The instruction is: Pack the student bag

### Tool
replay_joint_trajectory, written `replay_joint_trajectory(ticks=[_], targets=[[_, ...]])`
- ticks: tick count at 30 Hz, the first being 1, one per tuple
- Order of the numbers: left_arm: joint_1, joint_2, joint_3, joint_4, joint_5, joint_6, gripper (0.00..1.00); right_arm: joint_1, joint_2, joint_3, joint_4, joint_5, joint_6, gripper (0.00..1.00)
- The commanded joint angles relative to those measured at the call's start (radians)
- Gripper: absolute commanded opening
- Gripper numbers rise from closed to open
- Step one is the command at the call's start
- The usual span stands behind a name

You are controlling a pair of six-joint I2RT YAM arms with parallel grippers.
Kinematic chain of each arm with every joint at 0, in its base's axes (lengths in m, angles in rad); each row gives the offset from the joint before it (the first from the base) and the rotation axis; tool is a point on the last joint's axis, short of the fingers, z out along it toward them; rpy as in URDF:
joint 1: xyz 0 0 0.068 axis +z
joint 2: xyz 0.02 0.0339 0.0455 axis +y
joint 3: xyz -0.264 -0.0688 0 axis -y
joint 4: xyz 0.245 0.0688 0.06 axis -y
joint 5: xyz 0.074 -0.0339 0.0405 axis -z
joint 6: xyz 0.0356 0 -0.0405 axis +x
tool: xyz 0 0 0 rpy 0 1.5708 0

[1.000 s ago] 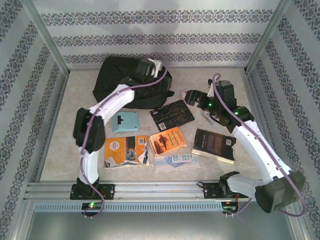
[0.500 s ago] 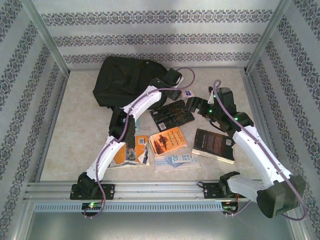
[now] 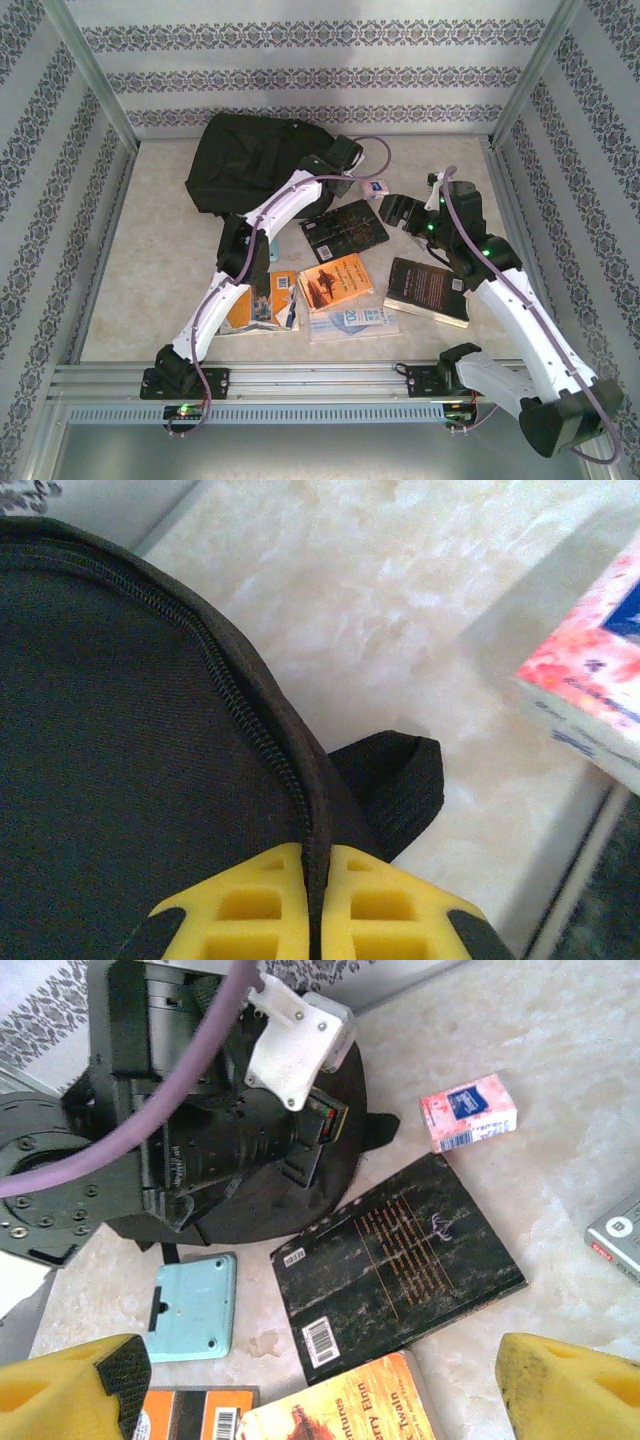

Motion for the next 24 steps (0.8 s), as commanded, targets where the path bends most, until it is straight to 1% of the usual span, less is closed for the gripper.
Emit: replay_joint_trajectory(ticks=[1, 4, 7, 9, 12, 16, 18, 20, 24], targets=[[-0.007, -0.197, -0.027, -0.043, 0.065, 0.046, 0.0, -0.002, -0.031, 0.005, -0.042, 0.063, 0.001, 0.92], [-0.011, -0.323, -0.121, -0.05, 0.099, 0.083, 0.0, -0.003, -0.055, 0.028, -0.075, 0.064, 0.001, 0.92], [-0.023, -0.462, -0.275, -0.003, 0.106, 0.153, 0.0, -0.004, -0.089, 0.038, -0.096, 0.066, 0.01, 0.92], [-0.038, -0.536, -0.345, 0.012, 0.109, 0.191, 0.0, -0.005, -0.1, 0.049, -0.121, 0.073, 0.014, 0.92], [-0.067, -0.647, -0.456, 0.021, 0.186, 0.265, 0.0, -0.004, -0.109, 0.061, -0.151, 0.077, 0.015, 0.92], [-0.144, -0.842, -0.731, 0.171, 0.203, 0.348, 0.0, -0.004, -0.129, 0.071, -0.176, 0.099, 0.003, 0.92], [-0.18, -0.953, -0.881, 0.257, 0.204, 0.382, 0.0, -0.006, -0.144, 0.079, -0.197, 0.135, -0.006, 0.93], [-0.199, -1.056, -1.017, 0.321, 0.247, 0.413, 0.0, -0.014, -0.157, 0.072, -0.203, 0.14, -0.016, 0.94], [-0.243, -1.19, -1.193, 0.345, 0.295, 0.475, 0.0, -0.024, -0.149, 0.061, -0.199, 0.107, -0.005, 0.97]])
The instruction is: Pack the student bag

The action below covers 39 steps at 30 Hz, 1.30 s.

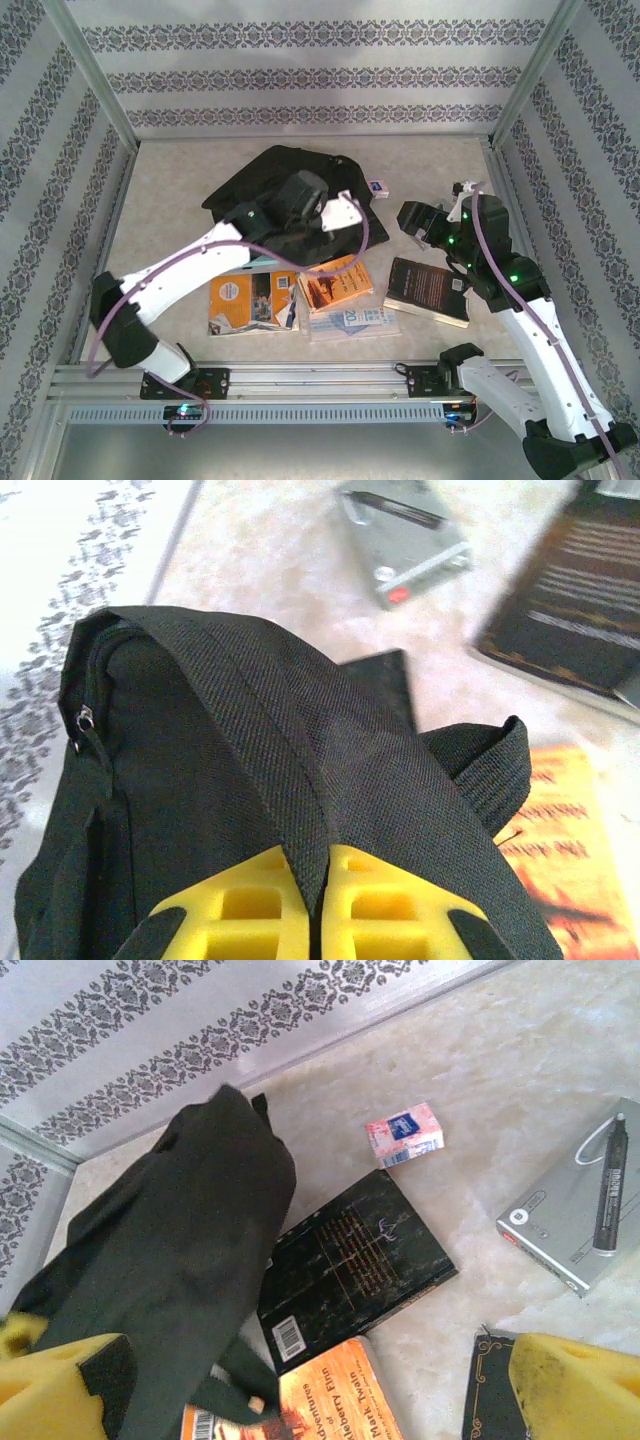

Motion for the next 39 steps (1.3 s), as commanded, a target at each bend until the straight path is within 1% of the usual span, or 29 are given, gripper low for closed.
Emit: replay_joint_trajectory(ticks=[1, 2, 3, 7, 10, 14, 15, 16, 17, 19, 21, 22, 24, 25, 27, 28, 30, 31, 32, 33, 34, 35, 37, 39], targets=[[-0.023, -0.125, -0.108, 0.113, 0.083, 0.108, 0.0, -0.008, 0.009, 0.011, -0.009, -0.012, 0.002, 0.97], [-0.032, -0.155, -0.158, 0.104, 0.115, 0.133, 0.0, -0.01, 0.016, 0.005, 0.002, -0.033, 0.005, 0.98], [-0.045, -0.178, -0.201, 0.106, 0.121, 0.148, 0.0, -0.011, 0.023, 0.003, 0.005, -0.045, 0.011, 0.98], [-0.116, -0.247, -0.349, 0.065, 0.053, 0.221, 0.0, -0.01, 0.062, -0.004, 0.027, -0.091, 0.016, 0.98], [-0.134, -0.274, -0.418, 0.025, 0.04, 0.232, 0.0, -0.01, 0.112, -0.02, 0.07, -0.148, 0.032, 0.98], [-0.146, -0.295, -0.494, 0.015, 0.029, 0.241, 0.0, 0.012, 0.24, -0.006, 0.108, -0.216, 0.044, 0.96], [-0.152, -0.296, -0.507, 0.016, 0.023, 0.235, 0.1, 0.02, 0.267, 0.001, 0.116, -0.227, 0.039, 0.96], [-0.158, -0.3, -0.518, 0.021, 0.017, 0.218, 0.23, 0.03, 0.298, 0.013, 0.113, -0.225, 0.032, 0.96], [-0.16, -0.306, -0.527, 0.032, 0.015, 0.183, 0.38, 0.034, 0.336, 0.032, 0.098, -0.228, 0.025, 0.95], [-0.16, -0.32, -0.529, 0.055, 0.007, 0.072, 0.6, 0.035, 0.406, 0.071, 0.075, -0.256, -0.002, 0.91], [-0.159, -0.337, -0.513, 0.047, 0.026, -0.028, 0.71, 0.036, 0.461, 0.101, 0.07, -0.284, -0.03, 0.85], [-0.159, -0.344, -0.502, 0.04, 0.042, -0.082, 0.74, 0.036, 0.494, 0.111, 0.076, -0.292, -0.041, 0.83], [-0.156, -0.345, -0.469, 0.043, 0.04, -0.178, 0.72, 0.038, 0.565, 0.155, 0.061, -0.303, -0.055, 0.76], [-0.154, -0.339, -0.45, 0.049, 0.018, -0.24, 0.7, 0.039, 0.603, 0.182, 0.058, -0.315, -0.064, 0.74], [-0.145, -0.332, -0.428, 0.096, -0.062, -0.364, 0.65, 0.041, 0.676, 0.233, 0.06, -0.334, -0.072, 0.69], [-0.133, -0.337, -0.424, 0.126, -0.077, -0.427, 0.63, 0.042, 0.716, 0.266, 0.057, -0.341, -0.08, 0.68], [-0.091, -0.345, -0.421, 0.168, -0.052, -0.548, 0.6, 0.041, 0.797, 0.328, 0.048, -0.354, -0.096, 0.66], [-0.062, -0.338, -0.407, 0.164, -0.038, -0.616, 0.6, 0.039, 0.842, 0.365, 0.044, -0.373, -0.106, 0.66], [-0.033, -0.325, -0.386, 0.14, -0.023, -0.678, 0.61, 0.037, 0.882, 0.405, 0.033, -0.384, -0.117, 0.66], [-0.015, -0.314, -0.369, 0.113, -0.023, -0.708, 0.64, 0.035, 0.923, 0.443, 0.017, -0.385, -0.131, 0.67], [-0.003, -0.306, -0.351, 0.076, -0.071, -0.748, 0.66, 0.031, 0.968, 0.482, 0.002, -0.382, -0.147, 0.69], [0.005, -0.306, -0.348, 0.049, -0.155, -0.796, 0.66, 0.025, 1.016, 0.521, -0.012, -0.39, -0.156, 0.71], [0.043, -0.339, -0.367, 0.021, -0.26, -0.915, 0.67, 0.007, 1.102, 0.591, -0.033, -0.435, -0.164, 0.72], [0.128, -0.39, -0.395, -0.016, -0.236, -1.055, 0.69, 0.001, 1.184, 0.648, -0.025, -0.507, -0.169, 0.73]])
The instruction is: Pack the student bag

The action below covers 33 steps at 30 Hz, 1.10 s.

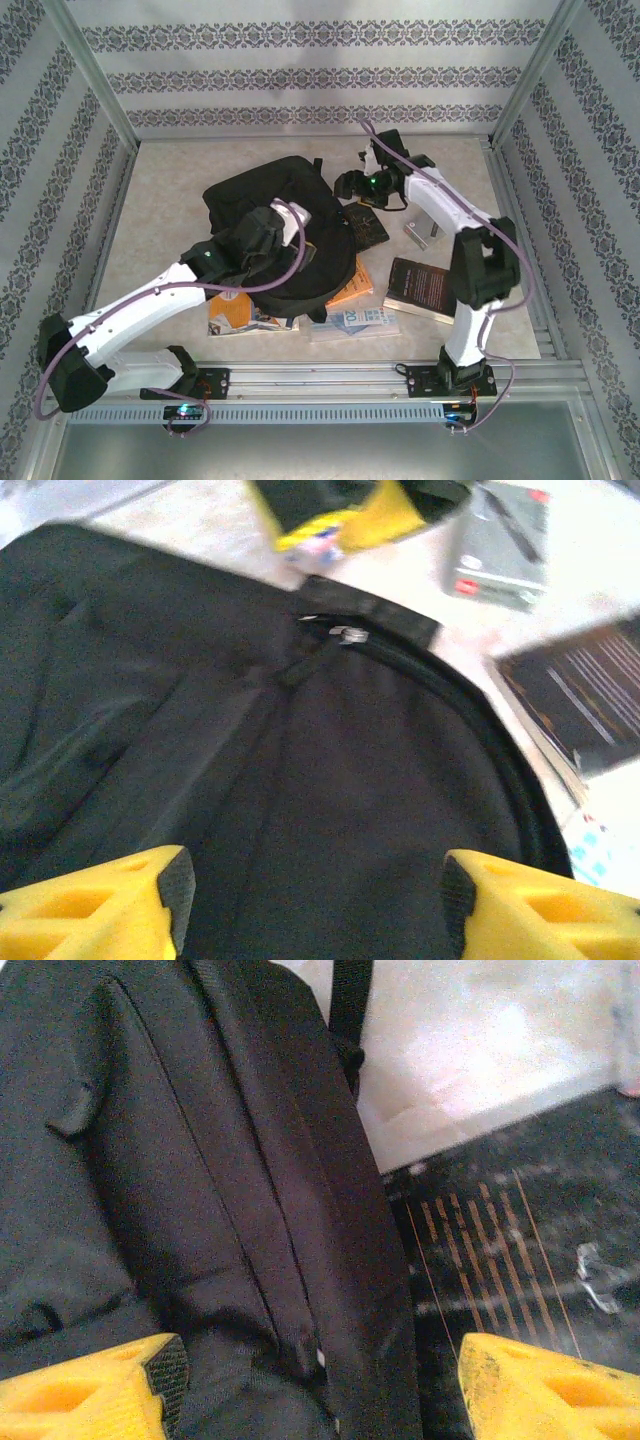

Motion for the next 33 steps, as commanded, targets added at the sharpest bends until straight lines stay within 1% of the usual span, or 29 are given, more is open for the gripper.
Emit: replay_joint_trajectory(ticks=[1, 3, 5, 7, 9, 11, 12, 13, 14, 16, 18, 21, 24, 26, 29, 30, 33], targets=[[0.114, -0.082, -0.028, -0.106, -0.073, -0.349, 0.69, -0.018, 0.12, 0.103, -0.047, -0.123, -0.042, 0.73], [0.212, -0.116, -0.054, -0.159, -0.01, -0.478, 0.67, -0.004, 0.19, 0.169, -0.082, -0.149, -0.067, 0.71], [0.277, -0.123, -0.066, -0.208, 0.043, -0.575, 0.65, 0.011, 0.237, 0.207, -0.107, -0.161, -0.087, 0.65], [0.313, -0.102, -0.056, -0.282, 0.053, -0.627, 0.63, 0.018, 0.249, 0.208, -0.096, -0.172, -0.087, 0.49], [0.331, -0.066, -0.03, -0.391, 0.003, -0.677, 0.64, 0.017, 0.24, 0.187, -0.063, -0.183, -0.068, 0.26], [0.353, -0.028, -0.013, -0.484, -0.032, -0.723, 0.65, 0.008, 0.226, 0.174, -0.029, -0.201, -0.044, 0.09], [0.37, -0.007, -0.012, -0.513, -0.033, -0.748, 0.66, 0.003, 0.215, 0.16, -0.004, -0.217, -0.027, 0.04], [0.386, 0.006, -0.017, -0.525, -0.027, -0.764, 0.66, -0.003, 0.2, 0.145, 0.023, -0.23, -0.006, 0.02], [0.41, 0.014, -0.032, -0.511, 0.003, -0.777, 0.66, -0.006, 0.184, 0.13, 0.055, -0.242, 0.015, 0.02], [0.447, 0.018, -0.082, -0.421, 0.102, -0.794, 0.66, -0.009, 0.162, 0.118, 0.083, -0.252, 0.041, 0.0], [0.469, 0.007, -0.139, -0.297, 0.187, -0.808, 0.62, -0.009, 0.133, 0.108, 0.102, -0.256, 0.069, 0.0], [0.47, -0.017, -0.176, -0.16, 0.251, -0.812, 0.61, -0.009, 0.078, 0.077, 0.148, -0.267, 0.116, 0.0], [0.472, -0.033, -0.154, -0.11, 0.254, -0.795, 0.61, -0.011, 0.012, 0.041, 0.197, -0.282, 0.16, 0.0], [0.474, -0.017, -0.122, -0.103, 0.255, -0.781, 0.62, -0.012, -0.038, 0.01, 0.238, -0.289, 0.196, 0.0], [0.477, 0.02, -0.057, -0.097, 0.259, -0.755, 0.62, -0.018, -0.138, -0.082, 0.361, -0.294, 0.28, 0.0], [0.476, 0.032, -0.026, -0.099, 0.251, -0.737, 0.61, -0.02, -0.19, -0.141, 0.429, -0.278, 0.318, 0.0], [0.474, 0.051, 0.081, -0.149, 0.2, -0.67, 0.61, -0.029, -0.355, -0.349, 0.626, -0.175, 0.44, 0.0]])
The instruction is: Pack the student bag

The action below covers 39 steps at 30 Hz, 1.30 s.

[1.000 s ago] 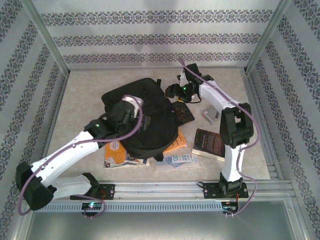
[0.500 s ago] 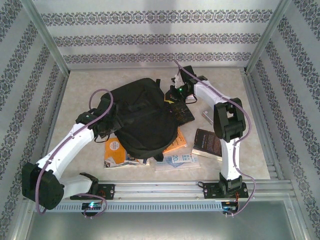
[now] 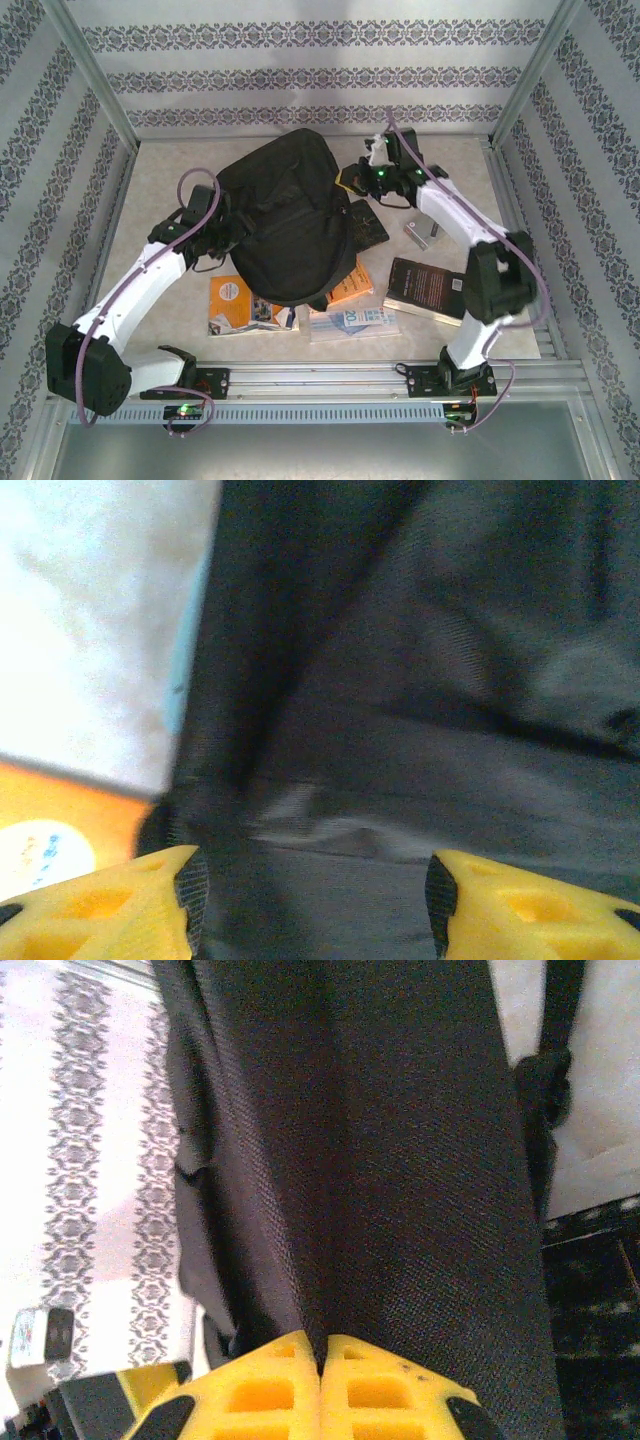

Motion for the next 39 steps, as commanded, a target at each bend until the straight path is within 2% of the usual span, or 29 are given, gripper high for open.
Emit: replay_joint_trajectory(ticks=[1, 5, 7, 10, 14, 18, 25, 29, 32, 36, 39], targets=[[0.003, 0.009, 0.12, 0.011, -0.039, 0.097, 0.61, -0.011, -0.181, -0.184, 0.295, 0.088, 0.182, 0.0], [-0.009, 0.033, 0.212, -0.078, -0.069, 0.193, 0.61, -0.005, -0.354, -0.472, 0.465, 0.235, 0.293, 0.0], [-0.036, 0.049, 0.221, -0.077, -0.016, 0.229, 0.61, 0.012, -0.383, -0.567, 0.545, 0.242, 0.31, 0.0], [-0.121, 0.087, 0.215, -0.029, 0.12, 0.25, 0.56, 0.038, -0.398, -0.677, 0.685, 0.253, 0.334, 0.0], [-0.29, 0.162, 0.253, -0.008, 0.173, 0.263, 0.53, 0.047, -0.402, -0.74, 0.845, 0.24, 0.37, 0.0], [-0.382, 0.232, 0.277, 0.019, 0.186, 0.28, 0.51, 0.046, -0.418, -0.731, 0.843, 0.227, 0.371, 0.0], [-0.399, 0.304, 0.233, 0.132, 0.267, 0.286, 0.46, 0.044, -0.42, -0.723, 0.843, 0.185, 0.39, 0.0], [-0.399, 0.293, 0.187, 0.233, 0.308, 0.304, 0.49, 0.045, -0.416, -0.724, 0.85, 0.163, 0.395, 0.0], [-0.397, 0.307, 0.182, 0.235, 0.285, 0.284, 0.53, 0.046, -0.405, -0.719, 0.862, 0.136, 0.398, 0.0], [-0.387, 0.327, 0.172, 0.226, 0.282, 0.115, 0.54, 0.05, -0.406, -0.727, 0.883, 0.136, 0.41, 0.0], [-0.385, 0.303, 0.11, 0.316, 0.279, -0.039, 0.54, 0.054, -0.404, -0.733, 0.905, 0.137, 0.419, 0.0]])
